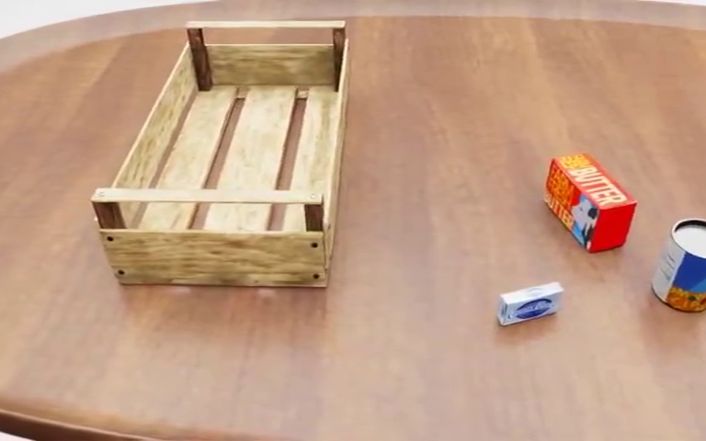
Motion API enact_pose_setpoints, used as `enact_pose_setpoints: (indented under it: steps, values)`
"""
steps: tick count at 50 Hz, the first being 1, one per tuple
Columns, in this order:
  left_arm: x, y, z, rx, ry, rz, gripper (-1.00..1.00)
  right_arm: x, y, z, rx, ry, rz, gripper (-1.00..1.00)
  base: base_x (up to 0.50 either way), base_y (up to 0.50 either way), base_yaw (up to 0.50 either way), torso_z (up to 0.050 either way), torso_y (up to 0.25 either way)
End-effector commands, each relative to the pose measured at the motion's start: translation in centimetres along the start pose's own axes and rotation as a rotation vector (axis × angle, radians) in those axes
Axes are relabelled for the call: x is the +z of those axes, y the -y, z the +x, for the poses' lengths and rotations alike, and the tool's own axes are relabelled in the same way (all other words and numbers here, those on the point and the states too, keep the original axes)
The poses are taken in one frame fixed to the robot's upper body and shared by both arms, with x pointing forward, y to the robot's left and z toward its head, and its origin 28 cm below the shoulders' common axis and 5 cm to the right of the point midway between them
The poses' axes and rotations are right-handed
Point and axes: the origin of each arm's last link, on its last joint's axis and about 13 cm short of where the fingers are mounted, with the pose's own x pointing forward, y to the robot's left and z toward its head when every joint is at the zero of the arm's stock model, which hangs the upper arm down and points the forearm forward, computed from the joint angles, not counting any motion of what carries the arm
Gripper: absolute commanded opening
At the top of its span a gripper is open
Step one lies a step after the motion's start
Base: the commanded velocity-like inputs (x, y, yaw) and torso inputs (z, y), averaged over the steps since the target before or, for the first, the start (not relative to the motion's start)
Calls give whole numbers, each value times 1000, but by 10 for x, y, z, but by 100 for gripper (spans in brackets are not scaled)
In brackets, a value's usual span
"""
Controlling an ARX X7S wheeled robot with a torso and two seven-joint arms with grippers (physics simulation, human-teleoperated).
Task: Pick up the cream cheese and put it in the tray.
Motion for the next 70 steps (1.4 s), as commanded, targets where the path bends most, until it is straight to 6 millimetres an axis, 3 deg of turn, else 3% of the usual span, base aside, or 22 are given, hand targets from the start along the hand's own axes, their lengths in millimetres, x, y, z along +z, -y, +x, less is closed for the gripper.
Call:
enact_pose_setpoints:
  steps: [1,49,70]
  values:
    - [0,0,0,1,0,0,100,0,0,0,1,-2,-3,100,0,219,0,0,0]
    - [-1,1,-1,-10,-1,3,100,0,-2,-1,21,8,1,100,0,211,0,0,0]
    - [-2,2,-1,-11,0,5,100,2,-4,-6,57,48,-2,100,17,32,0,0,0]
